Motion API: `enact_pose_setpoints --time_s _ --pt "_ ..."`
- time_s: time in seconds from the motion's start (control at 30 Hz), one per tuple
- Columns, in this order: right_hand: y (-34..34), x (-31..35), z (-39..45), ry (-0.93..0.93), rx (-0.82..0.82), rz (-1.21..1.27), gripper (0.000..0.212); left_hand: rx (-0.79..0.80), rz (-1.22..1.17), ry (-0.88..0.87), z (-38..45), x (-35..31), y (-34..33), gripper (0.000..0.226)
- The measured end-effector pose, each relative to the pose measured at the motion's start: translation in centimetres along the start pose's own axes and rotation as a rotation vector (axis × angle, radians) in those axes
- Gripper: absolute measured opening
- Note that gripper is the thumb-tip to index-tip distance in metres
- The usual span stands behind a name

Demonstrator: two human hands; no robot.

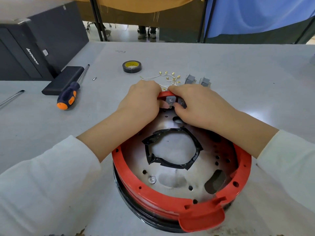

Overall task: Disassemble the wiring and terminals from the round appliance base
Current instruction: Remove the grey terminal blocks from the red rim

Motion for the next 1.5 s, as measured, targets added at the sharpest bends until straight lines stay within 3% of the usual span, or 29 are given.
enact_pose_setpoints --time_s 0.4,0.5,0.83,0.97,1.3,1.5 --pt "0.5 0.1 -0.5 -0.085 -0.008 0.078 0.020 0.077 0.012 -0.052 -1.3 -0.7 0.7 0.034" --pt "0.7 -0.3 -1.2 -0.167 -0.064 0.091 0.024 0.036 0.044 -0.094 -2.2 -1.0 0.9 0.028" --pt "0.7 0.1 -1.6 -0.145 -0.020 -0.051 0.015 -0.059 0.204 -0.183 -3.0 -1.6 0.1 0.024" --pt "0.7 0.3 -1.6 -0.092 -0.036 -0.077 0.024 -0.001 0.127 -0.147 -2.4 -1.0 0.2 0.029" --pt "0.5 0.4 -1.5 -0.070 -0.074 -0.120 0.021 -0.090 0.206 -0.089 -2.4 -1.5 0.3 0.023" --pt "0.7 0.4 -1.5 -0.077 -0.067 -0.112 0.019 -0.045 0.120 -0.084 -2.1 -1.1 0.1 0.026"
Point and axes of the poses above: each hand's wrist, its own z-axis towards the middle knuckle, its own y-axis out of the back of the hand, x = y × z, the point moved 5 cm from there along z, towards the middle knuckle, and after that the axes turned 4 degrees about y, right-handed, at the moved point
